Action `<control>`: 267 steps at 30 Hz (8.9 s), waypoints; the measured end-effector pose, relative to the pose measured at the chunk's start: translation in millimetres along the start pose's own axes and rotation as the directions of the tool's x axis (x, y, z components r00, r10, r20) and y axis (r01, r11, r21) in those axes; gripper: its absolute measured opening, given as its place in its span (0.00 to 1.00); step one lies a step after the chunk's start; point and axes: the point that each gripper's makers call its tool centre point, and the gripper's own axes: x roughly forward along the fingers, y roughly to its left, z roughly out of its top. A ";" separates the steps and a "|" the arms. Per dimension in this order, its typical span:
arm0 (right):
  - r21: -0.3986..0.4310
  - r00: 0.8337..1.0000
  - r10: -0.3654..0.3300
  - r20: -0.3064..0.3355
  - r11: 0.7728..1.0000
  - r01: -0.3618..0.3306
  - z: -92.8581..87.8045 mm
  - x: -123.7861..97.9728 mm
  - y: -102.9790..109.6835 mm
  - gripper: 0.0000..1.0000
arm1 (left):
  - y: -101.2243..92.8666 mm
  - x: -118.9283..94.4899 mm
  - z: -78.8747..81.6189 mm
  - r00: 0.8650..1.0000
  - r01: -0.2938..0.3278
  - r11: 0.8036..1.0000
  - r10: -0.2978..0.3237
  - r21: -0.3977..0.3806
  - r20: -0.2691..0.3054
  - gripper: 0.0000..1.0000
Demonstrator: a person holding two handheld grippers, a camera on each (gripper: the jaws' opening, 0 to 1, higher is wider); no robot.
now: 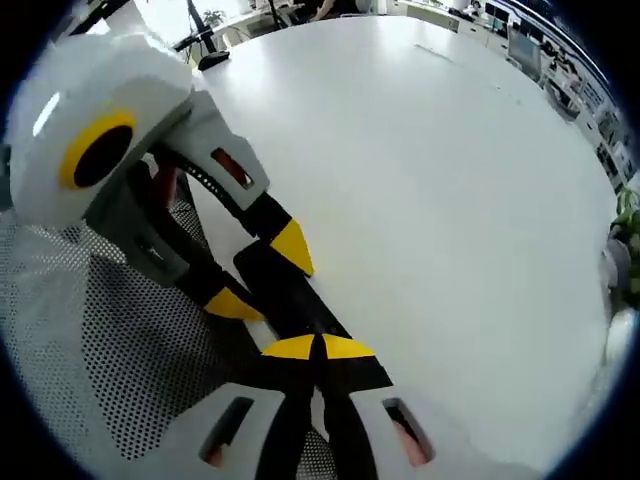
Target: Press the specified remote control buttons in sequence, fully releasing each button before pressing the next.
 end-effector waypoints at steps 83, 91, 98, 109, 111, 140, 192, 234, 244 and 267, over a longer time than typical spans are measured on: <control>-0.004 0.995 0.092 -0.027 0.996 -0.092 -10.1 -0.2 12.0 0.00 | 0.7 0.6 0.5 1.000 0.001 1.000 -0.001 -0.005 0.014 0.26; 0.010 0.995 0.098 -0.021 0.995 -0.098 -9.9 0.0 12.2 0.00 | 0.5 0.3 0.5 1.000 -0.001 1.000 0.001 -0.006 0.015 0.26; 0.001 0.995 0.090 -0.035 0.996 -0.090 -10.2 -0.3 13.0 0.00 | 0.6 0.6 0.4 1.000 -0.003 1.000 0.003 -0.008 0.016 0.26; -0.009 0.995 0.095 -0.005 0.995 -0.095 -5.3 -3.3 12.3 0.00 | -1.4 1.7 1.5 1.000 0.002 1.000 -0.002 0.004 0.016 0.25; -0.016 0.996 0.084 0.000 0.996 -0.084 -4.0 -3.0 10.4 0.00 | -1.8 1.7 2.0 1.000 0.004 1.000 -0.004 0.006 0.016 0.25; -0.155 0.997 0.044 0.060 0.987 -0.034 2.9 0.5 6.0 0.00 | -4.8 3.6 4.1 1.000 0.021 1.000 -0.021 0.019 0.018 0.25; -0.109 0.995 0.081 0.058 0.991 -0.074 10.5 2.8 15.0 0.00 | -4.9 3.6 4.5 0.999 0.019 1.000 -0.020 0.020 0.027 0.25; -0.072 0.993 0.093 0.072 0.994 -0.087 10.9 3.9 17.0 0.00 | -4.6 4.0 4.9 0.999 0.015 1.000 -0.015 0.008 0.035 0.25; -0.087 0.990 0.108 0.089 0.991 -0.100 16.2 6.1 19.4 0.00 | -4.6 4.3 5.4 0.999 0.013 1.000 -0.014 0.010 0.032 0.25; 0.261 0.958 0.036 0.284 0.959 -0.113 27.8 -42.9 -19.0 0.00 | -4.7 4.4 6.0 1.000 0.018 1.000 -0.019 0.022 0.016 0.25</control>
